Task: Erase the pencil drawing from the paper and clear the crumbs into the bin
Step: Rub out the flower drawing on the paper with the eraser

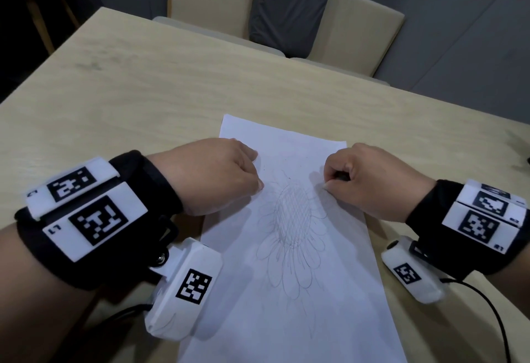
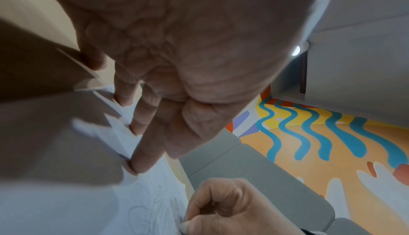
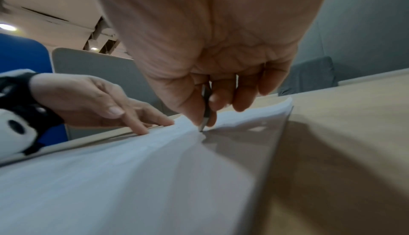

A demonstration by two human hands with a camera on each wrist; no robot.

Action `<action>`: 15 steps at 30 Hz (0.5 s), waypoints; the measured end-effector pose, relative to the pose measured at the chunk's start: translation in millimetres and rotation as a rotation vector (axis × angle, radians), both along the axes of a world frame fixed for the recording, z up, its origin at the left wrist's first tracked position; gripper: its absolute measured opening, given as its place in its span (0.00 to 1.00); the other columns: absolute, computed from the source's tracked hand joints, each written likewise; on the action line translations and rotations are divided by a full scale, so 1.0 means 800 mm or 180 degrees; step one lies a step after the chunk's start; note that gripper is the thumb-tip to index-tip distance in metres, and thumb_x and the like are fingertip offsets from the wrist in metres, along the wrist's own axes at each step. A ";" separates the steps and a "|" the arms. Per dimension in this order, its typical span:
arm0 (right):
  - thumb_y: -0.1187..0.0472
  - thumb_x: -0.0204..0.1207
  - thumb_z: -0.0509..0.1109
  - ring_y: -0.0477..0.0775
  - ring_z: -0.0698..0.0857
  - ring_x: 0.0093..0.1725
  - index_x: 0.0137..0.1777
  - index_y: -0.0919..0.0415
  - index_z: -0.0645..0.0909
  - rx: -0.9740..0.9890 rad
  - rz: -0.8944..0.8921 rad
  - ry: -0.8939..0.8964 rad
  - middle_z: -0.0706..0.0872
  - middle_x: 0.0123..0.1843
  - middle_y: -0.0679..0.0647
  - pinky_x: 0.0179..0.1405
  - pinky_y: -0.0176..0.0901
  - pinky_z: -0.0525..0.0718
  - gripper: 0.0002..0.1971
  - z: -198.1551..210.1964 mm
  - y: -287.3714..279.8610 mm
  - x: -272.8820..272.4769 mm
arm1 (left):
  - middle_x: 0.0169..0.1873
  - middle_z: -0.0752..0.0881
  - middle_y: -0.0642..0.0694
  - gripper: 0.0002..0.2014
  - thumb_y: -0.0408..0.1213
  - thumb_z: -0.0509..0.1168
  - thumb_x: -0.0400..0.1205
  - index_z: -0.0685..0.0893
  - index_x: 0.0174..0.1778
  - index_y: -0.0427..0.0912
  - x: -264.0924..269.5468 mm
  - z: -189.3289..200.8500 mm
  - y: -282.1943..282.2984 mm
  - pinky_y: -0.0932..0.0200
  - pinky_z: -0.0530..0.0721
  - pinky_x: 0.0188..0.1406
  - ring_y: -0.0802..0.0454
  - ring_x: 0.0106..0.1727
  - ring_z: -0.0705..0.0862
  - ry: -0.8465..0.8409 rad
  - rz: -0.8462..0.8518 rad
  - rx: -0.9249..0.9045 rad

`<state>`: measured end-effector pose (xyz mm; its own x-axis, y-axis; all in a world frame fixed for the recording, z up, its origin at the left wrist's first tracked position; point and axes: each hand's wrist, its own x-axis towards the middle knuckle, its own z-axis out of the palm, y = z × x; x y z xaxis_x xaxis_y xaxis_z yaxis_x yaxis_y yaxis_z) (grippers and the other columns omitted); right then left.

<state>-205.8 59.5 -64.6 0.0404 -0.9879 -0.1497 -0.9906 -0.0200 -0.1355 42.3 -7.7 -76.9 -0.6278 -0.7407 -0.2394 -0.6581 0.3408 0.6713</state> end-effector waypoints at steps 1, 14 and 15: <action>0.61 0.74 0.67 0.43 0.77 0.37 0.33 0.51 0.79 0.0056 0.0083 0.0010 0.82 0.30 0.45 0.34 0.37 0.68 0.09 0.001 0.003 0.004 | 0.52 0.74 0.60 0.22 0.50 0.64 0.82 0.88 0.52 0.31 0.000 -0.001 -0.001 0.54 0.73 0.71 0.69 0.58 0.75 0.0015 -0.0008 -0.0009; 0.59 0.77 0.68 0.47 0.76 0.41 0.34 0.51 0.80 -0.0073 -0.0045 0.0091 0.83 0.31 0.45 0.40 0.38 0.66 0.09 0.000 -0.003 0.001 | 0.50 0.74 0.57 0.21 0.48 0.64 0.83 0.88 0.53 0.31 -0.002 -0.004 -0.002 0.56 0.73 0.67 0.70 0.56 0.72 -0.0019 -0.0001 -0.0030; 0.59 0.77 0.68 0.48 0.76 0.42 0.35 0.51 0.80 -0.0141 -0.0114 0.0120 0.84 0.32 0.46 0.43 0.40 0.66 0.09 0.000 -0.007 -0.002 | 0.49 0.72 0.59 0.25 0.52 0.63 0.80 0.88 0.52 0.31 -0.002 -0.003 -0.001 0.57 0.72 0.62 0.70 0.54 0.70 -0.0035 -0.0013 0.0009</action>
